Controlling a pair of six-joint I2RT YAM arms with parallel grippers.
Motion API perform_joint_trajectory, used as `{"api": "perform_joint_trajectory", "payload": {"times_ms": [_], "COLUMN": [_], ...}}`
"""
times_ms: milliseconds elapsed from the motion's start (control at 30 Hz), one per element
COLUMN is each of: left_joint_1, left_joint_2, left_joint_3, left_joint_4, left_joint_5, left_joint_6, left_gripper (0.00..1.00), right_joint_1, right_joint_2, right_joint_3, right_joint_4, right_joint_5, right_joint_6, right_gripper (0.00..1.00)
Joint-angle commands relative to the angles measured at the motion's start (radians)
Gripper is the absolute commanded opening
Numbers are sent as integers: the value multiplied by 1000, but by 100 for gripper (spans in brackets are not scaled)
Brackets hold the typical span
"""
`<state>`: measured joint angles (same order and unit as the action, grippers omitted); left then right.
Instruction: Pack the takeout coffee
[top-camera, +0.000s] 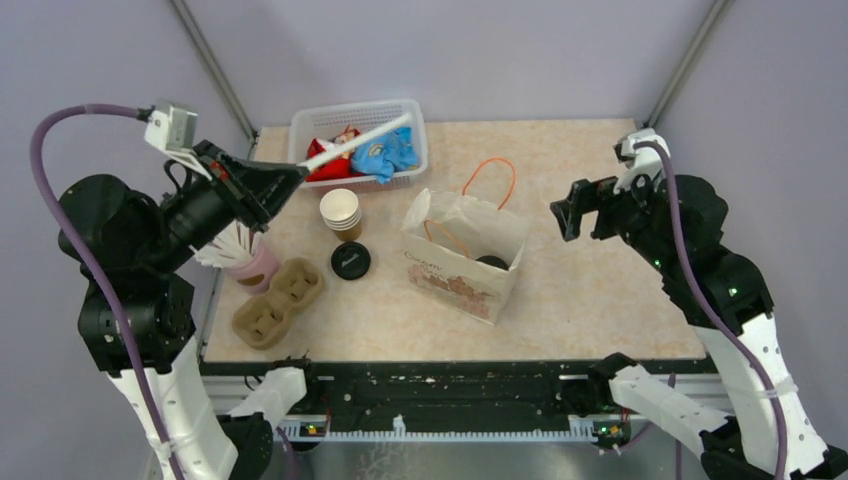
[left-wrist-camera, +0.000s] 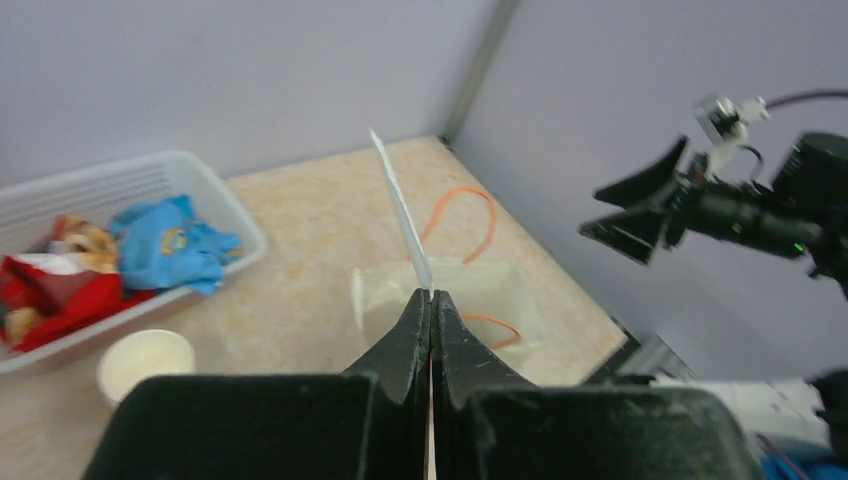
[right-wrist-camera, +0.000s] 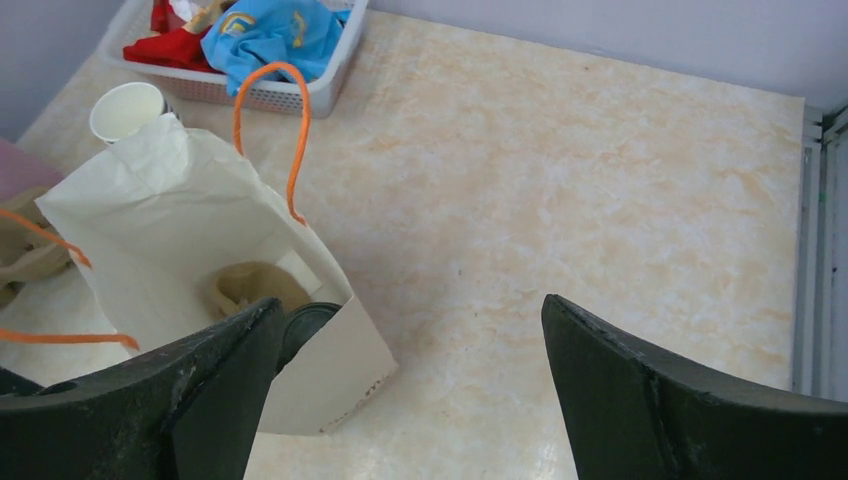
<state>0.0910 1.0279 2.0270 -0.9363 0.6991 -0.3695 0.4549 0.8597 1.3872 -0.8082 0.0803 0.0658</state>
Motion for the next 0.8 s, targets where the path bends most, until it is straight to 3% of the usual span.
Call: {"api": "perform_joint_trajectory", "payload": {"times_ms": [0, 400, 533, 767], "left_joint_1": [-55, -140, -146, -215], "left_joint_2": [-44, 54, 112, 286], "left_joint_3": [-156, -304, -351, -265], "left_joint_4": [127, 60, 128, 99], "left_joint_5": [272, 292, 357, 341], "left_joint_6": [-53, -56, -115, -99], "left_gripper": [0, 0, 0, 0], "right_joint_1": [-6, -5, -6, -6], "right_joint_2": [-43, -101, -120, -117], "right_joint_3": [4, -20, -59, -90], "right_joint_4": [-47, -48, -27, 23], "right_joint_5": [-6, 7, -2, -16], "right_joint_6": [76, 70, 68, 80], "right_gripper": [99, 99, 99, 99]}}
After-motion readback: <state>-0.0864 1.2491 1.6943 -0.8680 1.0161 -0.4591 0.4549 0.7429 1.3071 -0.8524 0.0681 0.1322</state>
